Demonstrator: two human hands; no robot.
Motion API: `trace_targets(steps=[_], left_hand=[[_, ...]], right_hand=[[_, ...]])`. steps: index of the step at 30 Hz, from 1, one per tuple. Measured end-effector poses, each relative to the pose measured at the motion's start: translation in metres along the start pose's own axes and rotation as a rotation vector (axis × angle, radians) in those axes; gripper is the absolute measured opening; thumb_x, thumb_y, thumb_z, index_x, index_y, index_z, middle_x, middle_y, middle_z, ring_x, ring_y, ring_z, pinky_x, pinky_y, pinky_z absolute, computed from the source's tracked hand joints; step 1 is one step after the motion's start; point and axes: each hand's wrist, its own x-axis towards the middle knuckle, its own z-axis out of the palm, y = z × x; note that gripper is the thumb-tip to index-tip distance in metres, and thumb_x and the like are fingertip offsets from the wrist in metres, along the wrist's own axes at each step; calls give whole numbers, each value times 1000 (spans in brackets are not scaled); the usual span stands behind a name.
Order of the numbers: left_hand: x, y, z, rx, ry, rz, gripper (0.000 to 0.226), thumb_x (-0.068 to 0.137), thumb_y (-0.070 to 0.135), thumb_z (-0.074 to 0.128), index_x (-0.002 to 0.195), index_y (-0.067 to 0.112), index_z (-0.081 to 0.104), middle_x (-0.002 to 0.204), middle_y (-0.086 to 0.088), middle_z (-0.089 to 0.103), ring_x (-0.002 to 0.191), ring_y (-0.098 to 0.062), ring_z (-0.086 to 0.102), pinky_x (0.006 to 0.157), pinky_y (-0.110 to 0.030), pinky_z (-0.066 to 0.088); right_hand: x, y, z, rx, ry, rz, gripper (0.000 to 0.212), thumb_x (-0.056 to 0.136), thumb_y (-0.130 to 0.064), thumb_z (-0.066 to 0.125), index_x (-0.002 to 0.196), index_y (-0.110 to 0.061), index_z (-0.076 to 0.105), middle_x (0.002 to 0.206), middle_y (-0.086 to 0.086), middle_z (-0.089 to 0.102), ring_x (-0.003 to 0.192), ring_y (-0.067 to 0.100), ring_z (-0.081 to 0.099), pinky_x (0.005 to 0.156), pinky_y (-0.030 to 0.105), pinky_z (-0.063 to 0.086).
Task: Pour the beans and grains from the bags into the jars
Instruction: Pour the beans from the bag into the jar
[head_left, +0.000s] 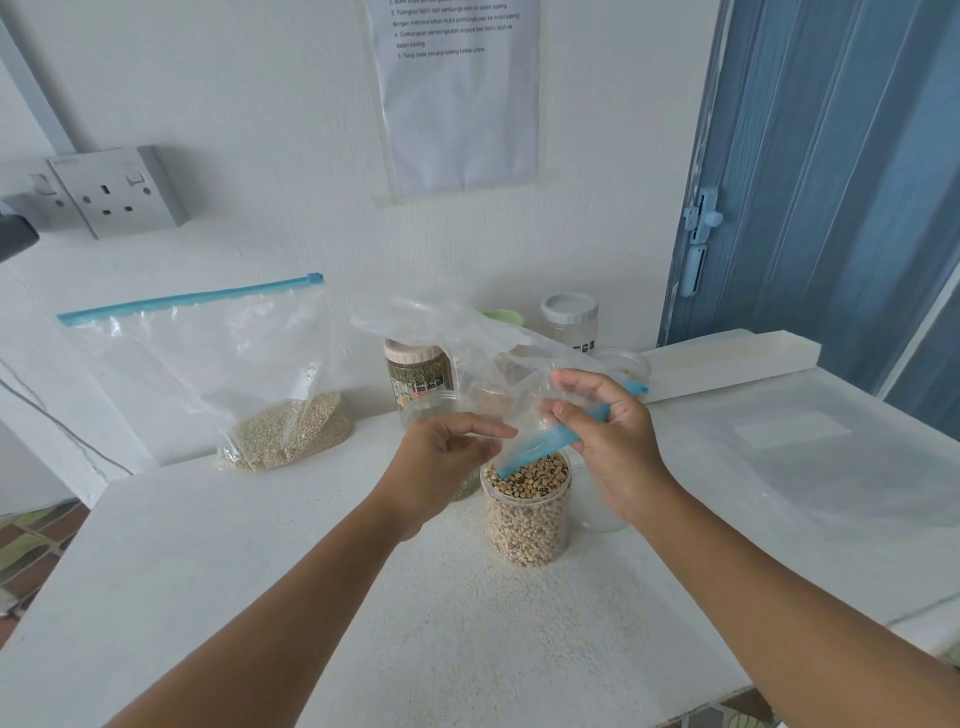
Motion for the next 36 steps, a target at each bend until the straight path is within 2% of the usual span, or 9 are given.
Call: trace_targets(steps=[7, 9, 11, 14, 17, 20, 24, 31, 36], left_hand=[[2, -2, -2, 55, 41, 15, 19, 94, 2, 74, 98, 18, 84, 116, 9, 78, 105, -17, 74, 102, -34, 55], [4, -6, -2, 67, 36, 9, 19, 95, 9, 75, 100, 25, 83, 115, -1, 77, 94, -28, 71, 94, -38, 54], [5, -9, -2, 84, 4, 4, 19, 96, 17, 74, 106, 32, 82, 106, -13, 70, 82, -25, 55, 82, -42, 46], [5, -8, -2, 85, -7, -5, 23, 97, 17, 74, 107, 36, 81, 95, -13, 64, 73, -26, 40, 73, -39, 38], [4, -2, -1, 92, 8, 6, 22, 94, 13, 77, 105, 31, 82, 98, -5, 77, 70, -26, 49, 71, -32, 46], [4, 1, 0, 101, 47, 14, 22, 90, 4, 79, 102, 21, 83, 99, 5, 79, 86, -19, 72, 84, -24, 57], [4, 3, 6, 131, 76, 35, 21, 89, -2, 78, 100, 15, 83, 87, 5, 77, 78, -3, 68, 77, -17, 52], [-4, 15, 1, -126, 25, -103, 20, 98, 10, 70, 115, 14, 77, 108, -8, 80, 102, -29, 77, 101, -46, 58], [-16, 24, -8, -230, 3, -143, 27, 98, 7, 65, 125, 10, 71, 119, -12, 77, 106, -31, 76, 96, -41, 60]], right_hand=[[1, 3, 1, -54, 28, -19, 29, 83, -1, 82, 104, -22, 80, 114, -4, 77, 111, 20, 72, 101, 49, 57], [1, 4, 2, -57, 22, -15, 30, 83, -3, 83, 101, -27, 81, 116, -5, 77, 116, 22, 70, 104, 49, 55], [2, 3, 3, -33, 24, -9, 32, 83, -1, 83, 99, -28, 81, 115, -5, 77, 116, 23, 70, 104, 49, 55], [2, -2, 7, 16, 49, -5, 31, 80, 1, 83, 100, -22, 80, 108, -6, 78, 106, 20, 74, 100, 46, 58], [1, -4, 8, -14, 76, -11, 30, 79, -2, 84, 103, -19, 78, 105, -7, 78, 95, 20, 74, 98, 44, 59], [0, -2, 8, -20, 88, 2, 31, 79, -3, 85, 105, -19, 78, 107, -8, 78, 93, 20, 74, 98, 46, 59], [0, -1, 5, -28, 82, 17, 32, 80, -3, 84, 106, -20, 78, 105, -13, 77, 103, 22, 74, 98, 44, 59], [2, -10, 4, 188, 72, 118, 24, 90, -20, 73, 112, -10, 76, 114, 1, 78, 113, 31, 72, 97, 39, 59], [11, -19, 8, 233, 69, 124, 34, 101, 1, 58, 128, -15, 70, 126, 3, 74, 114, 32, 72, 90, 31, 61]])
